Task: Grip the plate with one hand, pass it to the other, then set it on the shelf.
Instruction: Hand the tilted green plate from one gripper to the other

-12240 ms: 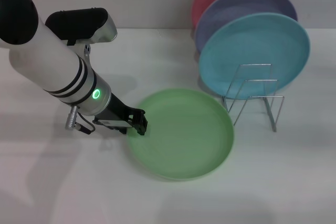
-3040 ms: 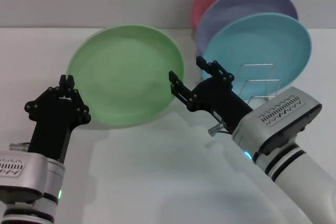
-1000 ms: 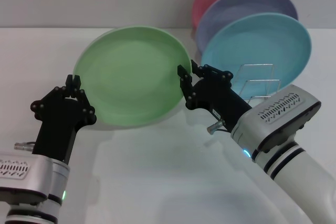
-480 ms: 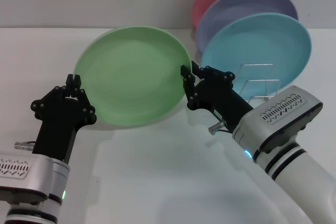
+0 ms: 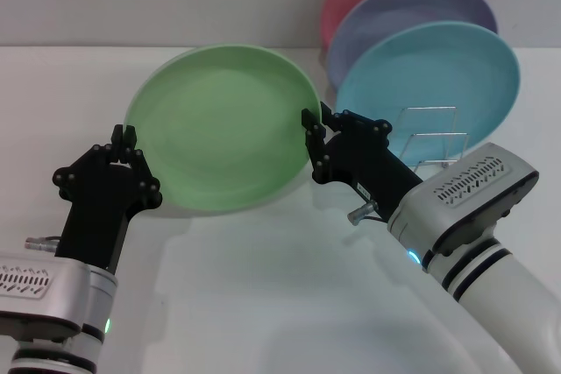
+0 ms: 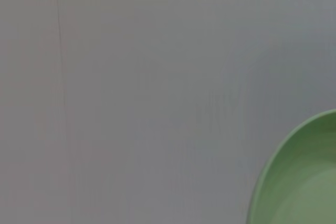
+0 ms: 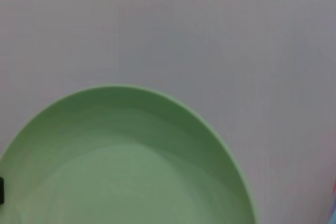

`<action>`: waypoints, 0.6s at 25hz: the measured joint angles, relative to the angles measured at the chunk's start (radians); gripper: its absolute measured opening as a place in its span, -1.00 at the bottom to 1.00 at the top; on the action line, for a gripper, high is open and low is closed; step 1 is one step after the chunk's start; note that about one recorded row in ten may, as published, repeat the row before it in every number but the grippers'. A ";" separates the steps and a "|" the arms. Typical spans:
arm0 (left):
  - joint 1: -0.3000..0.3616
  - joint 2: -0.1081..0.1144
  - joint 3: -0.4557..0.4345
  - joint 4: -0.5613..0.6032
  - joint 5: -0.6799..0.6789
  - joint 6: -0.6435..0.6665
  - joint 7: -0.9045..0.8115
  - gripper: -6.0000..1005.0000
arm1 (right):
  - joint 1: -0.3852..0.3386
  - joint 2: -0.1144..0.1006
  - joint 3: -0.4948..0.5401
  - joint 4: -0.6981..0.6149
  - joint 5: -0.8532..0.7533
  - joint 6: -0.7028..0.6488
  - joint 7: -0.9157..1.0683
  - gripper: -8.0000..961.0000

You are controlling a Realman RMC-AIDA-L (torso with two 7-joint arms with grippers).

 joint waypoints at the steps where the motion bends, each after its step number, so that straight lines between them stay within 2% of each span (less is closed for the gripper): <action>1: 0.000 0.000 0.000 0.000 0.000 -0.001 0.000 -0.72 | -0.001 0.000 0.000 0.000 0.000 0.000 0.000 -0.69; 15: -0.001 0.000 -0.002 -0.004 -0.001 -0.004 -0.001 -0.70 | 0.005 0.000 0.000 -0.002 -0.001 0.002 0.000 -0.69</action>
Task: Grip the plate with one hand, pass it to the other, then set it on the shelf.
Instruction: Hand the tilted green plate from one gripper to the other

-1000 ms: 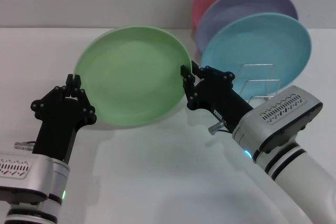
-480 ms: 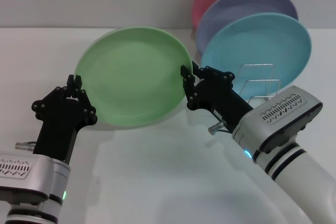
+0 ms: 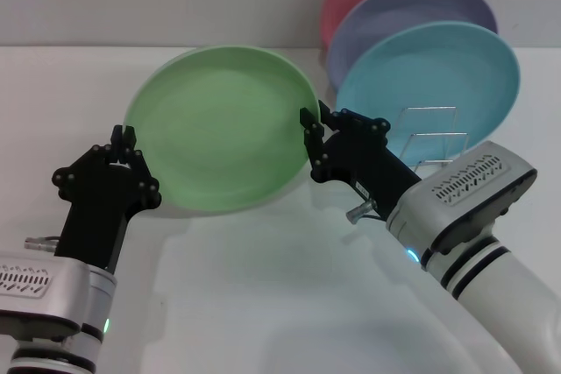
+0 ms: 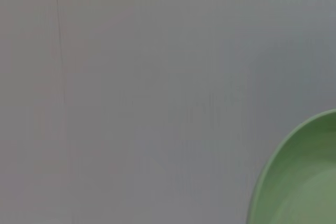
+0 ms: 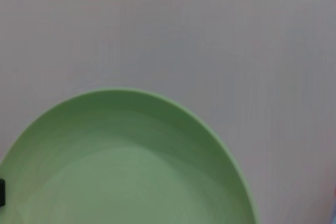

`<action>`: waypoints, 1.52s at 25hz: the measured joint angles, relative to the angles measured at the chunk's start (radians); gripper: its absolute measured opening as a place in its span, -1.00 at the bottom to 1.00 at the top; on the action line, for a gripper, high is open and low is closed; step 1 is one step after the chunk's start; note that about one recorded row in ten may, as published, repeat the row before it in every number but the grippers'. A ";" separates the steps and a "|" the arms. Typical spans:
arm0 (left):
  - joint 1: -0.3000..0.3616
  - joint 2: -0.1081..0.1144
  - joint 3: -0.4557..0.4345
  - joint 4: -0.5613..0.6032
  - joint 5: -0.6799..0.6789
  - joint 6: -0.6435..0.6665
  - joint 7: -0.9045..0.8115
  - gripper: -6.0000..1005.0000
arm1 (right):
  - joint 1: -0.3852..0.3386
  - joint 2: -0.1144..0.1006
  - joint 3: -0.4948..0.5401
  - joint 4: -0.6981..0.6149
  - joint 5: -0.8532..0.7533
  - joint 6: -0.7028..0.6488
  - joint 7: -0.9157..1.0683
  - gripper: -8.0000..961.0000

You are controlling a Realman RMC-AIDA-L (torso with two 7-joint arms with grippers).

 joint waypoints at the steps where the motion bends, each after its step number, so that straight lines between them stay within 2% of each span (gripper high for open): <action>1: 0.000 0.000 -0.001 -0.002 0.000 0.000 -0.001 -0.70 | 0.001 0.000 0.000 0.000 0.000 0.000 0.000 -0.69; 38: -0.014 0.000 -0.001 -0.012 0.001 0.002 0.001 -0.67 | 0.003 0.000 0.011 -0.001 0.001 0.007 0.000 -0.76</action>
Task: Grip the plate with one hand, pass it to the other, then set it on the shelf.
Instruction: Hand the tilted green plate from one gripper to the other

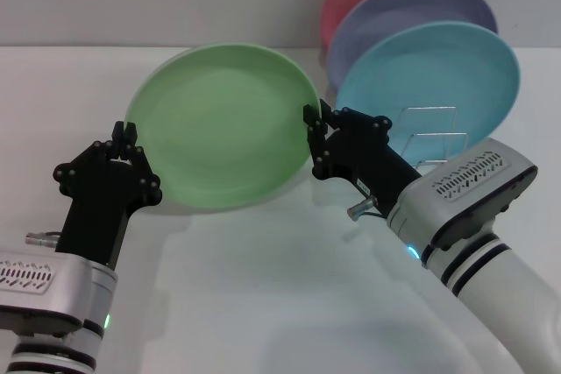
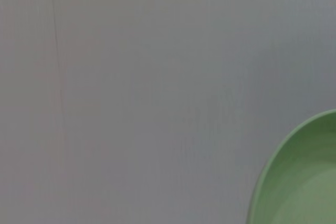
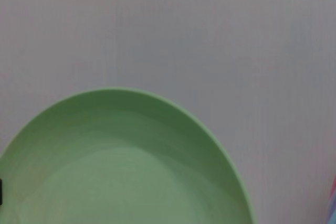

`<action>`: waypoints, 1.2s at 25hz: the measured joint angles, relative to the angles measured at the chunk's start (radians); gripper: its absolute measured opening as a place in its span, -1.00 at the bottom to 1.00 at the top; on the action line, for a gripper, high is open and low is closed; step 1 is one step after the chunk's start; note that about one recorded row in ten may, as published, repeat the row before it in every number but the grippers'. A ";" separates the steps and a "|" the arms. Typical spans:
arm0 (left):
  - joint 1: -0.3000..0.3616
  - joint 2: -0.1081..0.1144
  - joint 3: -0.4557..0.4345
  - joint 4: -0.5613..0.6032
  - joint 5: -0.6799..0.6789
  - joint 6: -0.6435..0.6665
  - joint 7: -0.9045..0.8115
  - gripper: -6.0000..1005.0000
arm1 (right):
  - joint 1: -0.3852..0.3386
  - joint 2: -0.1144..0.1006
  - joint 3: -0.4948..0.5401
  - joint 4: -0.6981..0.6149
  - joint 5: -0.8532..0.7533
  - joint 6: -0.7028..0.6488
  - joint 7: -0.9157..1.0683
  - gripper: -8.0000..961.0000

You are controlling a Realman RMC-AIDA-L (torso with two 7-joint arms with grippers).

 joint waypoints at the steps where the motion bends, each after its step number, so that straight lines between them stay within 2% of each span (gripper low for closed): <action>1: 0.000 0.000 0.000 0.000 0.000 0.000 0.000 -0.67 | 0.000 0.000 0.000 0.000 0.000 0.000 0.000 -0.76; 30: 0.000 0.000 0.017 -0.002 0.000 -0.002 -0.004 -0.65 | -0.006 0.003 0.014 -0.007 0.000 0.005 -0.003 -0.91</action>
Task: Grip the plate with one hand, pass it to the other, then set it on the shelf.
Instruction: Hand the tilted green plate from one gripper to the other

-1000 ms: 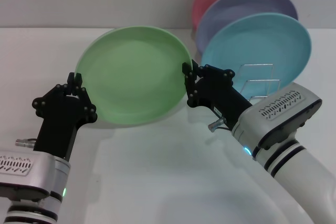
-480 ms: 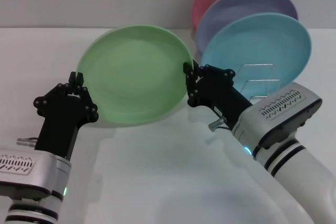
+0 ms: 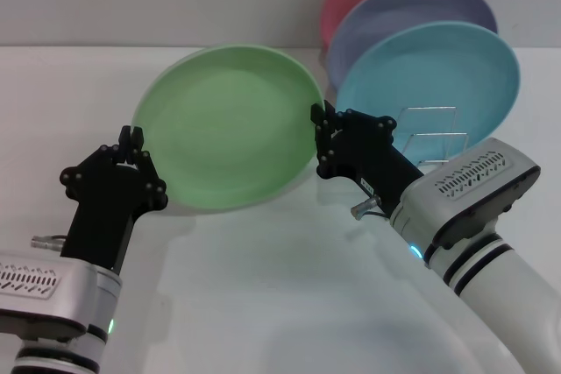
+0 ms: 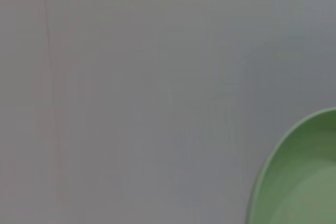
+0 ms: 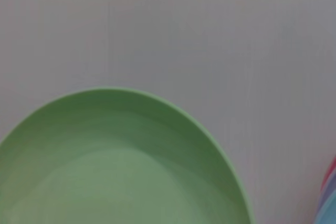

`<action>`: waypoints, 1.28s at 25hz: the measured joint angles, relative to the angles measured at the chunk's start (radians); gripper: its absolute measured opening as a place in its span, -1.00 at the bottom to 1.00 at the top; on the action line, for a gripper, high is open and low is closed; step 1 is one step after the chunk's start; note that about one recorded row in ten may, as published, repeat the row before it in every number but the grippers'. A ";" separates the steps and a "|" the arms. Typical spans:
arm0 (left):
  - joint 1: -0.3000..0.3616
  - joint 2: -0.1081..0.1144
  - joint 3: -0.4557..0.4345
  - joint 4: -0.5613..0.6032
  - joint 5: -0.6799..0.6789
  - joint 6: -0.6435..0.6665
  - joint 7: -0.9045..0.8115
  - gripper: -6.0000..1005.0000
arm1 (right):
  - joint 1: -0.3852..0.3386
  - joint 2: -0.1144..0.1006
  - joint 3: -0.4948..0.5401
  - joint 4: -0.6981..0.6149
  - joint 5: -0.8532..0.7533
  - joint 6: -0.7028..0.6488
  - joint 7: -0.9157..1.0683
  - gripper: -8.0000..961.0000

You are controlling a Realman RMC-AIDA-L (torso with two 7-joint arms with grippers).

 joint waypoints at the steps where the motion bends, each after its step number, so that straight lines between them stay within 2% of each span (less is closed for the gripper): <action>1: 0.001 0.000 0.001 0.001 0.000 0.001 0.000 -0.65 | 0.000 0.000 0.000 -0.002 0.000 0.000 0.000 -0.92; 17: 0.008 0.011 0.009 -0.002 0.002 0.015 -0.035 -0.63 | 0.002 0.000 0.017 -0.008 0.003 0.002 -0.001 -0.94; 22: 0.019 0.016 0.006 -0.020 0.067 0.052 -0.145 -0.63 | 0.000 0.000 0.031 -0.012 0.003 0.002 0.001 -0.94; 23: 0.039 0.019 0.002 -0.048 0.116 0.126 -0.255 -0.55 | 0.001 0.000 0.032 -0.014 0.002 -0.001 0.000 -0.94; 24: 0.039 0.019 0.002 -0.048 0.116 0.126 -0.255 -0.48 | 0.001 0.000 0.032 -0.014 0.002 -0.001 0.000 -0.94; 27: 0.064 0.027 -0.009 -0.105 0.161 0.284 -0.437 -0.26 | 0.005 0.000 0.032 -0.016 -0.005 -0.023 -0.004 -0.95; 32: 0.057 0.037 -0.058 -0.273 0.182 0.507 -0.802 0.15 | -0.009 -0.003 0.018 -0.012 -0.040 -0.163 -0.005 -0.95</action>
